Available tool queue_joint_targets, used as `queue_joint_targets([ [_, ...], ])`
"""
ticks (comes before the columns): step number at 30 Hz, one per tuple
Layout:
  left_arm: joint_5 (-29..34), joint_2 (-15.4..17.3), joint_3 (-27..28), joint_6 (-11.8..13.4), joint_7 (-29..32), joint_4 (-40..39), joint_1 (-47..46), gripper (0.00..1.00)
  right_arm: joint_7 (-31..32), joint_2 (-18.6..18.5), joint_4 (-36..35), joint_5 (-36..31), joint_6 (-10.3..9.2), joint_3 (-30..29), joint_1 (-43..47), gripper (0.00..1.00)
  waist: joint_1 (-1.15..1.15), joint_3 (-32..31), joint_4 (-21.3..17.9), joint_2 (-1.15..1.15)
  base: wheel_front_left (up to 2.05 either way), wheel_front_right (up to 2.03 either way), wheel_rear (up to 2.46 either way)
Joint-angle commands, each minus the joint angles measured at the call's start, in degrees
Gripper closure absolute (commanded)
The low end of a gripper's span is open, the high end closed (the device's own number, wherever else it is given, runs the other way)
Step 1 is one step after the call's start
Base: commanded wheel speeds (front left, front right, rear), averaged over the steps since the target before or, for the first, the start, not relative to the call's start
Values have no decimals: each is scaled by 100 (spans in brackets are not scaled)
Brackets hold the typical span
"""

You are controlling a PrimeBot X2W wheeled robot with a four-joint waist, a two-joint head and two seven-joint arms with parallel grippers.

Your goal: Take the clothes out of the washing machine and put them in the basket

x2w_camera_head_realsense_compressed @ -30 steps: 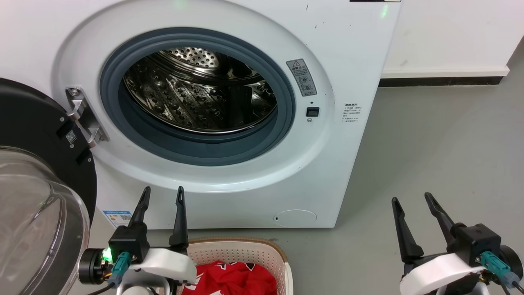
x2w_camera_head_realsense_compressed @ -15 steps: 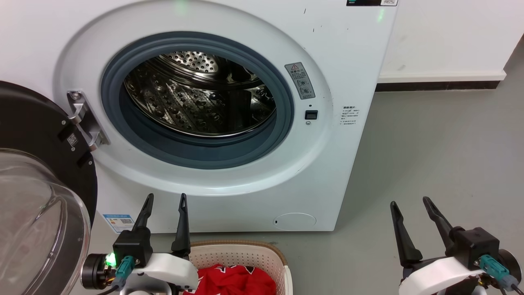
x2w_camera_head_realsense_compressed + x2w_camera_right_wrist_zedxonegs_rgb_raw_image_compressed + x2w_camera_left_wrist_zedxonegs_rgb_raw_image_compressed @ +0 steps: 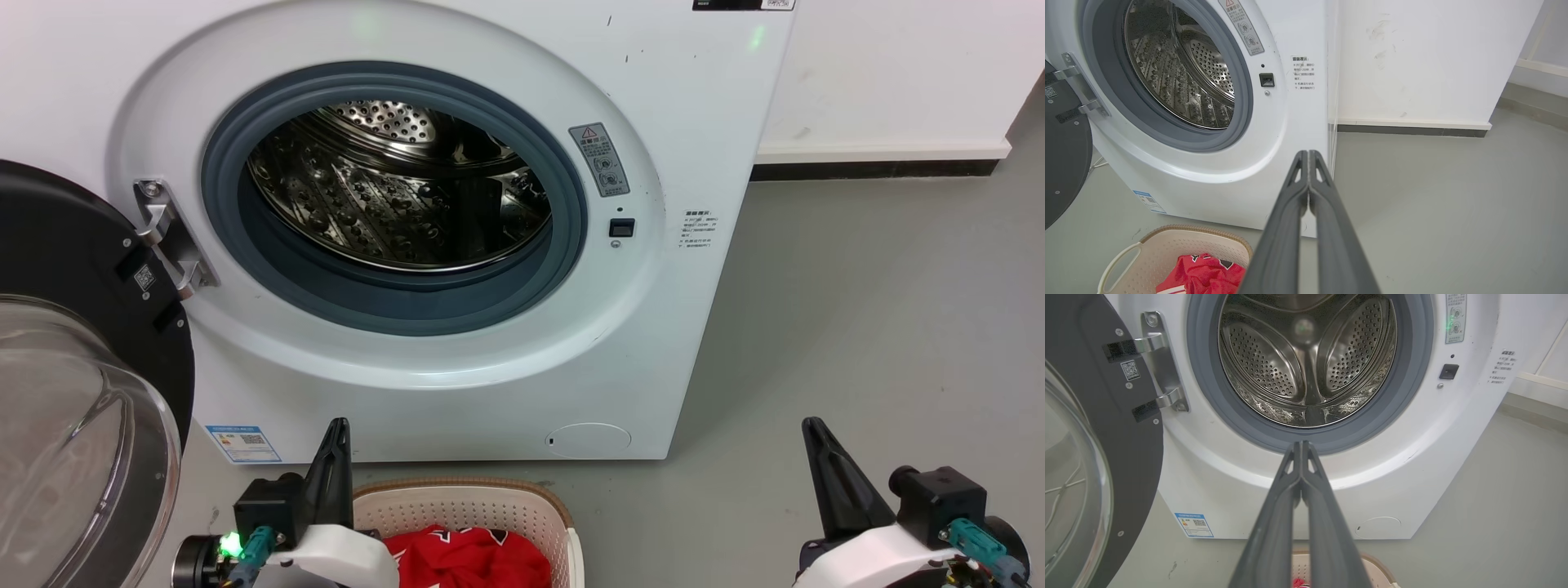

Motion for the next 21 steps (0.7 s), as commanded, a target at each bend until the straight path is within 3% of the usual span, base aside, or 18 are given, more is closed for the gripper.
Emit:
queue_joint_targets([
  [1, -177, 7, 65, -21, 66, -17, -88, 100, -8, -3, -57, 198, 0, 9, -10, 100, 0, 1, 2, 0, 0, 0, 0],
  [21, -2364, -14, 318, -238, 587, -67, -159, 100, 122, -144, 311, 2581, 0, -45, -319, 100, 0, 14, 27, 0, 0, 0, 0],
])
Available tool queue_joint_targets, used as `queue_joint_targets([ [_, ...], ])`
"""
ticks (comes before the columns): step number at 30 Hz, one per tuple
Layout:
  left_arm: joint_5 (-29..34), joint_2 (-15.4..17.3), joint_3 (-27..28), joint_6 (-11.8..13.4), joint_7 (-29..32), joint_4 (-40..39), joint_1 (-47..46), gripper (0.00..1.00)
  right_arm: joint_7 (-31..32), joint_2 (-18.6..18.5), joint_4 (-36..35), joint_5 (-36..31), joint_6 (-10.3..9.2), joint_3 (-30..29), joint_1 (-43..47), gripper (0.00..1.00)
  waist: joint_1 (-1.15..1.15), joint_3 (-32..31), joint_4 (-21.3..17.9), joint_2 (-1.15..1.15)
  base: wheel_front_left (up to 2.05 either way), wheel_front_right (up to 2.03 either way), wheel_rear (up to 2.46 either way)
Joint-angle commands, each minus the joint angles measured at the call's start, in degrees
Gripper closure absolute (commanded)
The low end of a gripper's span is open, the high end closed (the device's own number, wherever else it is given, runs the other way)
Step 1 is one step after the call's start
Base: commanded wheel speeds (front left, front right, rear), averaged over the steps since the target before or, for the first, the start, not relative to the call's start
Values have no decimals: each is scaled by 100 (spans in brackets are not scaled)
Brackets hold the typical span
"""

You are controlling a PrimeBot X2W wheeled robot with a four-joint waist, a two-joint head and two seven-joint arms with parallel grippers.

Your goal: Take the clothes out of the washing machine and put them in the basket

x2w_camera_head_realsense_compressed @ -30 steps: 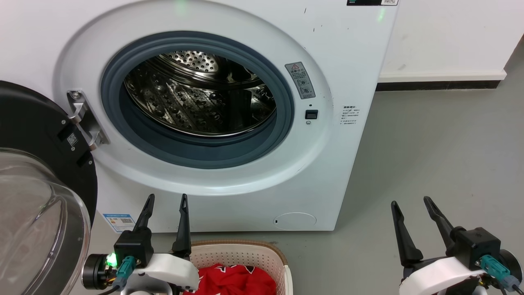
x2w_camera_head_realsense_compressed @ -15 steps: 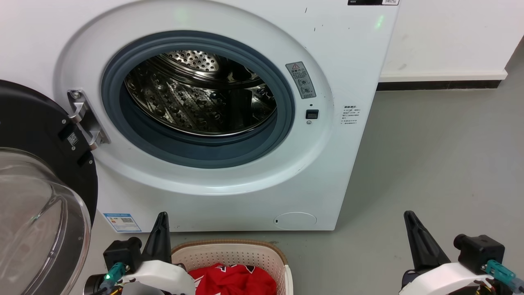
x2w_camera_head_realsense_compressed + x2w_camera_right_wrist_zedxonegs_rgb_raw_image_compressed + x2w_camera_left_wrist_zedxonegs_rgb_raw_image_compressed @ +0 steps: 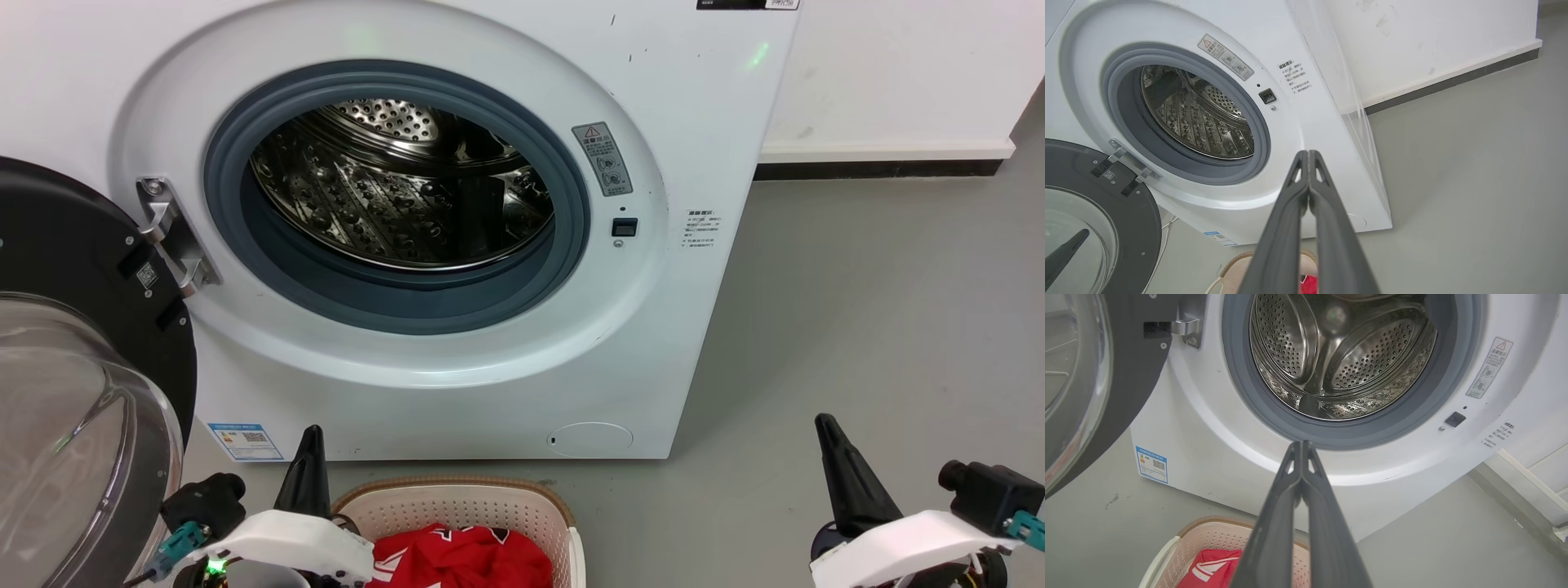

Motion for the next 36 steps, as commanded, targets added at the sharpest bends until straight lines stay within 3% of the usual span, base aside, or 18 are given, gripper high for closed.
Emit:
queue_joint_targets([
  [1, -242, 8, 45, -45, 52, -95, -168, 100, 20, -53, -30, 270, 1, -21, -210, 100, 0, 1, 2, 0, 0, 0, 0],
  [36, -3018, -20, 400, -324, 744, -120, -290, 100, 273, -123, 421, 3180, 0, -205, -552, 100, 0, 24, 46, 0, 0, 0, 0],
])
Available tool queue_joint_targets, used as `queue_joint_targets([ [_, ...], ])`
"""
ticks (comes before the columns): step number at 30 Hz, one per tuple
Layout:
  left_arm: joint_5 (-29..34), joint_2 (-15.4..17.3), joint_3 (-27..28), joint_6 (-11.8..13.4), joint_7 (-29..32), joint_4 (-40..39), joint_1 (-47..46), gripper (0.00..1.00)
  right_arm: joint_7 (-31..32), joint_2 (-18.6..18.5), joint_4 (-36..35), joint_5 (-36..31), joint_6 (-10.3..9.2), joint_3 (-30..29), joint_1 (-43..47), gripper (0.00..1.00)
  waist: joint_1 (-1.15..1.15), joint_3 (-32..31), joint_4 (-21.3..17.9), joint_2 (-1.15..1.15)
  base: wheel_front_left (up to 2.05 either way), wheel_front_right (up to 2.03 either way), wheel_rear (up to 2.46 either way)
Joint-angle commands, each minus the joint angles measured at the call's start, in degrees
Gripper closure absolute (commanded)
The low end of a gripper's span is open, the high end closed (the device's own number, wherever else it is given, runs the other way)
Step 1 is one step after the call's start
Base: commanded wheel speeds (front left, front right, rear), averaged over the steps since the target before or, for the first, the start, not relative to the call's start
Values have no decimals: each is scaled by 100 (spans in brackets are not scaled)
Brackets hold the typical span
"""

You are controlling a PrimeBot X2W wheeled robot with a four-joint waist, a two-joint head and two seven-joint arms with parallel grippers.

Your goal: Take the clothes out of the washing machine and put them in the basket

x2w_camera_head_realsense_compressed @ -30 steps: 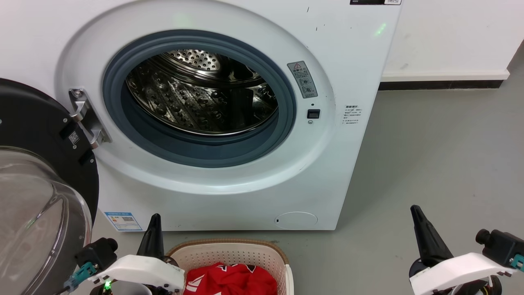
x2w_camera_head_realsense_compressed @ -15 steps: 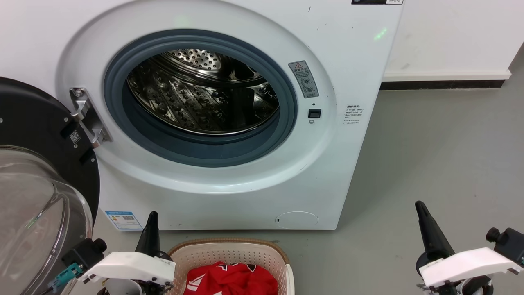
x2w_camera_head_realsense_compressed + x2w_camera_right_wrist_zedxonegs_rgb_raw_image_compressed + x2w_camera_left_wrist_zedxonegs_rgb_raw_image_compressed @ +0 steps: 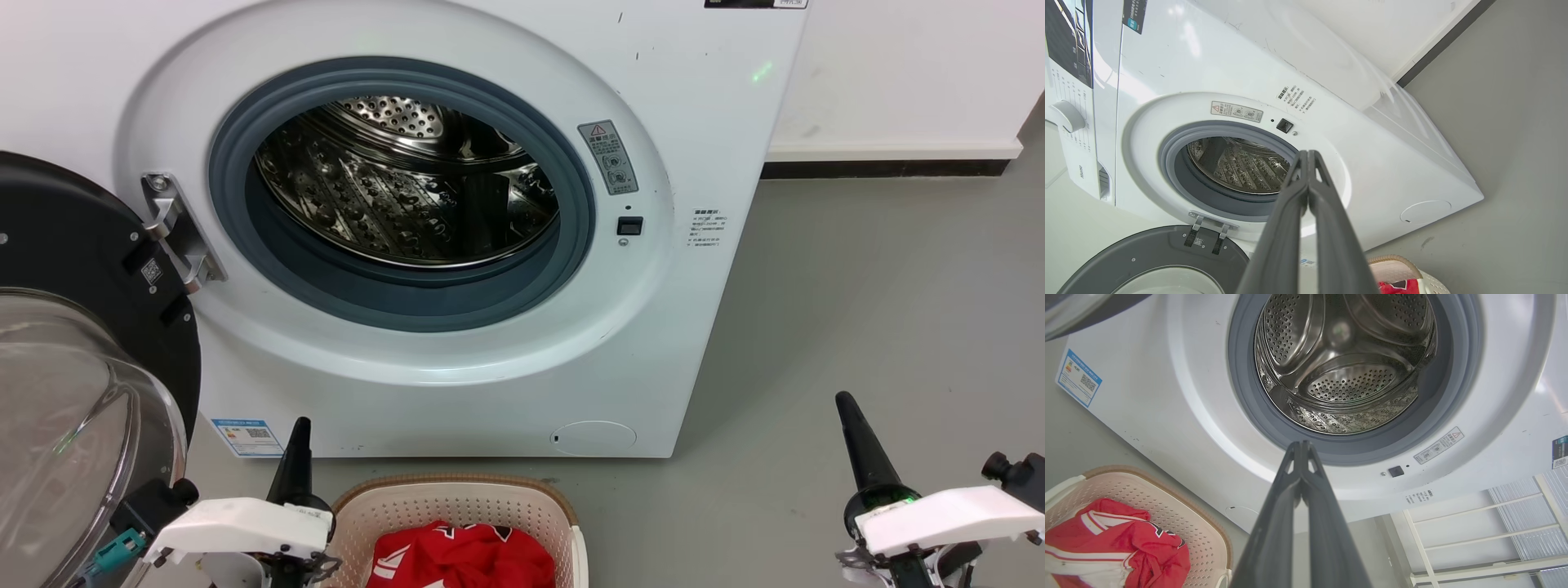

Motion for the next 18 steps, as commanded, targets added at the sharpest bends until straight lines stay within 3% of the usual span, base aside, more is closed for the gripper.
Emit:
queue_joint_targets([
  [1, -203, 5, 39, -47, 51, -76, -149, 100, 35, -37, -5, 218, 0, -30, -144, 100, 0, 1, 2, 0, 0, 0, 0],
  [18, -1238, -5, 172, -152, 310, -79, -183, 100, 151, -36, 169, 1274, 0, -132, -275, 100, 0, 12, 24, 0, 0, 0, 0],
])
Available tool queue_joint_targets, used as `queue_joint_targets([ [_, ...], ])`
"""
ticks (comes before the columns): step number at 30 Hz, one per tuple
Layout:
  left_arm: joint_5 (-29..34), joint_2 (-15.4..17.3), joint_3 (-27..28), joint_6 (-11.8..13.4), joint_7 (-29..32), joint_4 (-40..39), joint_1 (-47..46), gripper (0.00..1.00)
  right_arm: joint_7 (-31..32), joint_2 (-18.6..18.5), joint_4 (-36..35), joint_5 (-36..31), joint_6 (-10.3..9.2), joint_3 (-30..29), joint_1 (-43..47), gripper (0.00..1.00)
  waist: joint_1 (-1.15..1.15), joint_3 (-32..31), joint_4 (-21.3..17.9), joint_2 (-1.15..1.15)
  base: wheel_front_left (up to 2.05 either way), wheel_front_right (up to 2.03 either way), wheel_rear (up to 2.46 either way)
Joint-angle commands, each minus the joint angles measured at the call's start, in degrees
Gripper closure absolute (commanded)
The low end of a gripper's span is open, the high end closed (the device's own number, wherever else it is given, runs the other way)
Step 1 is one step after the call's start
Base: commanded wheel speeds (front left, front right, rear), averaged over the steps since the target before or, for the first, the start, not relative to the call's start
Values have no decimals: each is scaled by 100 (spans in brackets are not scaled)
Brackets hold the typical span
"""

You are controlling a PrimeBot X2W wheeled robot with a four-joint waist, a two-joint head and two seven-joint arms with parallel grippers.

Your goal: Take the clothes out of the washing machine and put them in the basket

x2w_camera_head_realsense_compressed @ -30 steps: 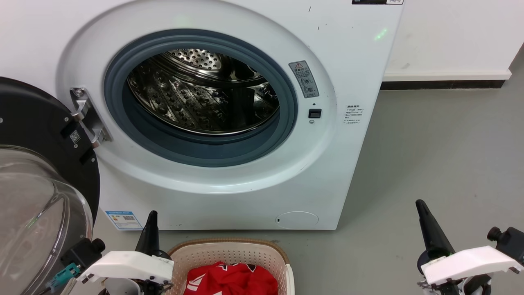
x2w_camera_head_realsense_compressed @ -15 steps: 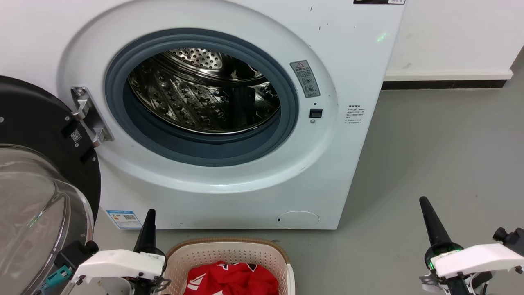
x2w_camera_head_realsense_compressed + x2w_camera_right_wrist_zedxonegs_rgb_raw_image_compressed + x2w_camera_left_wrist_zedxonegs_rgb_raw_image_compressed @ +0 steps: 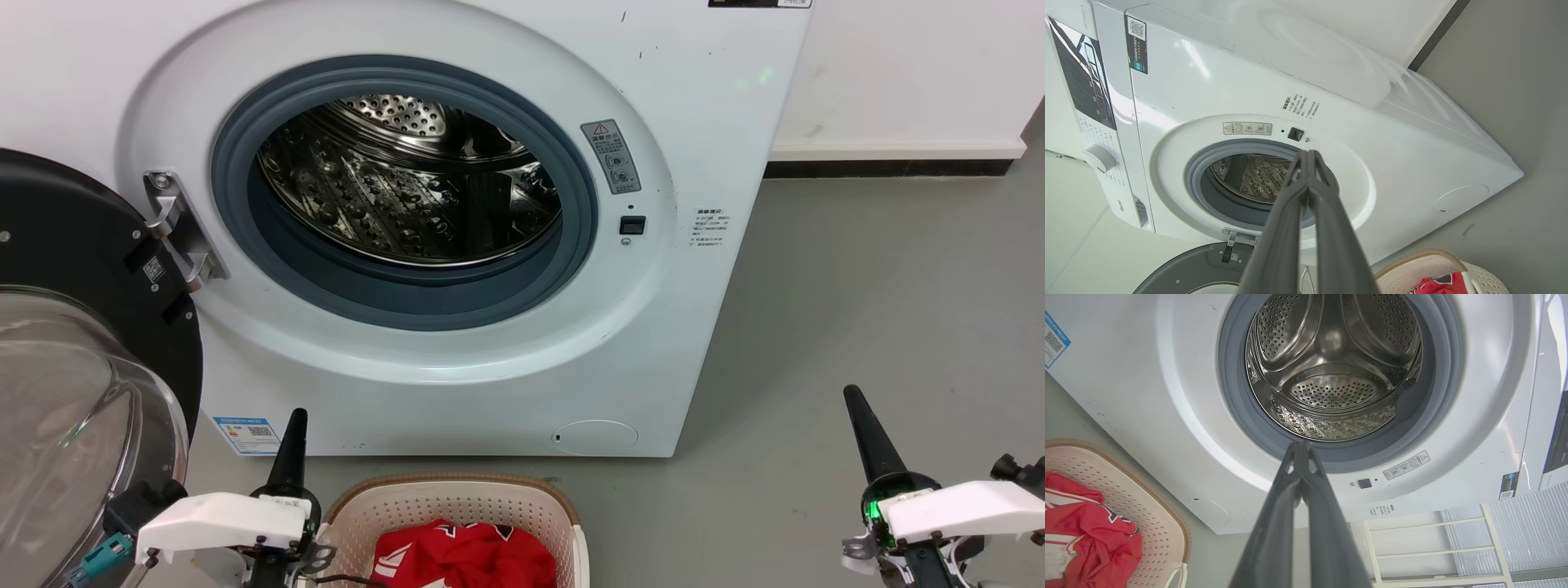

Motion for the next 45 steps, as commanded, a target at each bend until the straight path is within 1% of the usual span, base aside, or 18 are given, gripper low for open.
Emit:
queue_joint_targets([
  [1, -130, 7, 26, -35, 31, -57, -104, 100, 17, -31, -5, 155, 1, -19, -133, 100, 0, 1, 2, 0, 0, 0, 0],
  [20, -1123, -5, 157, -135, 279, -59, -149, 100, 151, -14, 166, 1146, 1, -136, -265, 100, 0, 13, 26, 0, 0, 0, 0],
  [45, -2212, -19, 300, -248, 561, -60, -173, 100, 319, 23, 355, 2234, 0, -278, -391, 100, 0, 29, 57, 0, 0, 0, 0],
])
